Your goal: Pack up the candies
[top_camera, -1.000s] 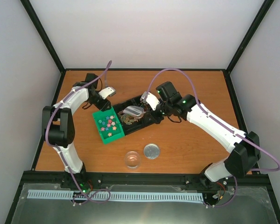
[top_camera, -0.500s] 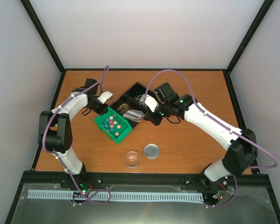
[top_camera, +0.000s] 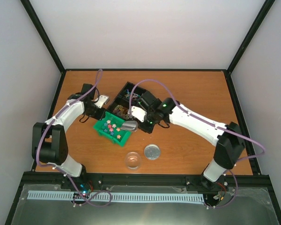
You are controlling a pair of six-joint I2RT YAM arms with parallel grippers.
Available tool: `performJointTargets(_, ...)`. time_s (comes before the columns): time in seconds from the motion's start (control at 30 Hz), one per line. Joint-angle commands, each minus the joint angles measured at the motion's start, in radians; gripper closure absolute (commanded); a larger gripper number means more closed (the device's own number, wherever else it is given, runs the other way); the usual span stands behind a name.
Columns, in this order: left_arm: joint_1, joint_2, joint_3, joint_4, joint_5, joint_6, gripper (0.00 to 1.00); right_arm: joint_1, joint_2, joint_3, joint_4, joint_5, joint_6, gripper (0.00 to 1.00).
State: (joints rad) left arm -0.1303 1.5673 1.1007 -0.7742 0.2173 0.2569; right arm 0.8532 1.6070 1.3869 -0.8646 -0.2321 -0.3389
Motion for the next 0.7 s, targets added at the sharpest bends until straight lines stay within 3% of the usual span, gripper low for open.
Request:
performJointTargets(0.0, -0.002, -0.055, 0.001, 0.003, 0.034, -0.077, 0.86, 0.049, 0.074, 0.097, -0.095, 0.133, -0.051, 0.97)
performJointTargets(0.3, -0.003, -0.092, -0.044, 0.013, -0.027, -0.219, 0.98, 0.089, 0.202, 0.232, -0.183, 0.141, -0.021, 0.97)
performJointTargets(0.67, -0.003, -0.129, -0.077, 0.044, -0.024, -0.237, 0.99, 0.13, 0.305, 0.344, -0.288, 0.223, -0.067, 0.97)
